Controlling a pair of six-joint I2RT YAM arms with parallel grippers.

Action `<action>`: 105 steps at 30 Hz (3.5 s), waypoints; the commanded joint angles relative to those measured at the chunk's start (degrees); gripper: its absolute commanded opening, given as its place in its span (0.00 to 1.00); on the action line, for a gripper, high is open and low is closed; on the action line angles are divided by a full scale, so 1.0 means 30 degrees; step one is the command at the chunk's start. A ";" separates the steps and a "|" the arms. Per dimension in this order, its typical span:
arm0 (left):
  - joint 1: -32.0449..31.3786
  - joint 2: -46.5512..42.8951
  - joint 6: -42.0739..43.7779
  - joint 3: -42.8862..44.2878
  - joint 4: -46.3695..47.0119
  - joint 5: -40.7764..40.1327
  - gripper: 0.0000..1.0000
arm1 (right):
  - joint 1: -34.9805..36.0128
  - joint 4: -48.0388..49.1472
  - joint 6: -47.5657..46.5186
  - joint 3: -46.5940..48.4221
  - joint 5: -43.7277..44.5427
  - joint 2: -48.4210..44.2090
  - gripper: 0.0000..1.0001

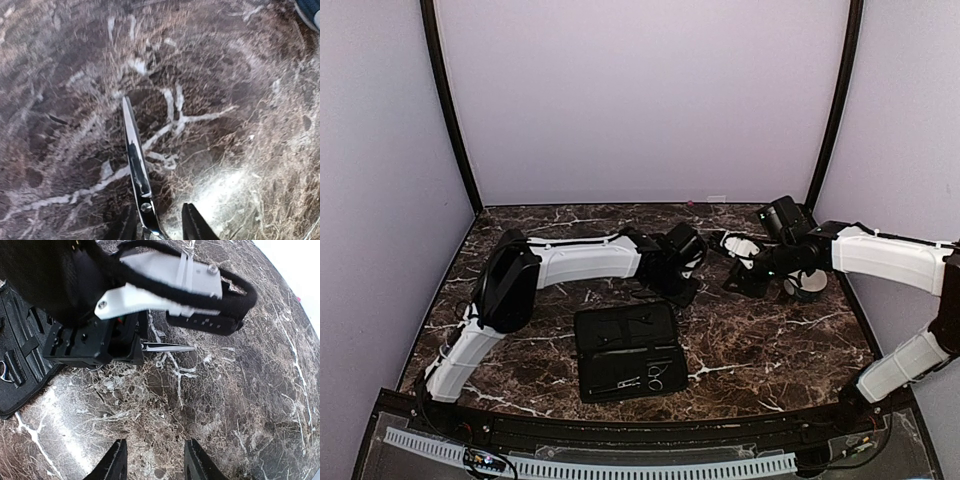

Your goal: Sort the hair-cutting tools

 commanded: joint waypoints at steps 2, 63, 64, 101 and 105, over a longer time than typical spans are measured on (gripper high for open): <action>0.0140 0.0749 -0.0144 0.1282 -0.1674 0.0757 0.28 | -0.0017 0.0497 -0.0216 -0.0251 0.0080 -0.0327 0.39; 0.1635 -0.8899 0.6010 -0.3495 -0.4079 -0.0465 0.00 | -0.0226 0.0601 -0.0429 -0.0520 0.0752 -0.0462 0.40; 0.1634 -1.0019 0.6049 -0.5160 -0.3601 -0.0112 0.00 | -0.0212 0.0551 -0.0433 -0.0490 0.0719 -0.0421 0.40; -0.1472 -1.7357 1.0546 -1.9055 -0.6967 0.1718 0.00 | -0.0190 -0.0089 -0.0832 -0.0272 -0.0051 0.0321 0.40; -0.1473 -1.8015 1.1865 -1.9888 -0.6597 0.1850 0.00 | -0.0202 -0.0083 -0.0838 -0.0279 -0.0108 0.0314 0.40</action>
